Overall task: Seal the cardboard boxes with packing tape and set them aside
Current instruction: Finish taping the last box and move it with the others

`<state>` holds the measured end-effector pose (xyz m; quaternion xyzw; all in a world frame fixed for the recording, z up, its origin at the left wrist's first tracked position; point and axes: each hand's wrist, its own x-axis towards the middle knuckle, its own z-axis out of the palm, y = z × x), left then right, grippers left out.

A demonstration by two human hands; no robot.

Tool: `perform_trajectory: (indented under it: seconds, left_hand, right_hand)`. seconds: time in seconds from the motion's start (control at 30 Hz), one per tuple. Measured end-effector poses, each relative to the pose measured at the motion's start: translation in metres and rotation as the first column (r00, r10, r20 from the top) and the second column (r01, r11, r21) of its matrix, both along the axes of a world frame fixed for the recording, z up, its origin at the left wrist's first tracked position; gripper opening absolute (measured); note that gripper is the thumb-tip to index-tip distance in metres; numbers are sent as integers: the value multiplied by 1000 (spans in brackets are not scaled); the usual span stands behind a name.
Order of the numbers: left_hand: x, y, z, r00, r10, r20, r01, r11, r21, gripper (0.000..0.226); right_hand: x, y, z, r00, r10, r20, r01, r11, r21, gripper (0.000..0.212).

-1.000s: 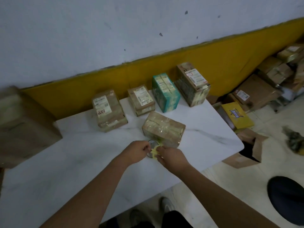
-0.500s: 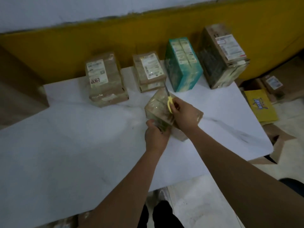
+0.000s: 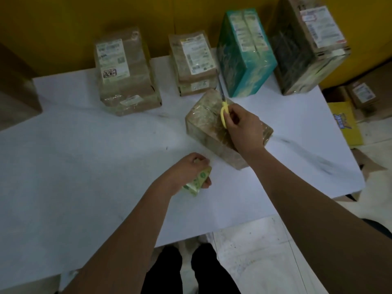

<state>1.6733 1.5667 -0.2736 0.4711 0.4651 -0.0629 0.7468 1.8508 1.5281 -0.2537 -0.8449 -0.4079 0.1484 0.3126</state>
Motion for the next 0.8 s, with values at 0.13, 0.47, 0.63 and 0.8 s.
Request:
perform_trajectory:
  seconds: [0.13, 0.47, 0.63, 0.8]
  left_hand:
    - [0, 0, -4, 1000, -12, 11, 11, 996, 89, 16]
    - [6, 2, 8, 1000, 1, -11, 1, 986, 168, 15]
    - [4, 4, 3, 1000, -18, -8, 19, 983, 185, 14]
    - [0, 5, -6, 1000, -12, 1, 11, 979, 201, 23]
  right_hand:
    - [-1, 1, -1, 1000, 15, 20, -15, 999, -44, 24]
    - [-34, -42, 63, 987, 159, -7, -156, 958, -239, 43]
    - [-68, -107, 79, 966, 57, -250, -167, 880, -445, 47]
    - [-61, -110, 49, 930, -13, -368, -232, 757, -611, 57]
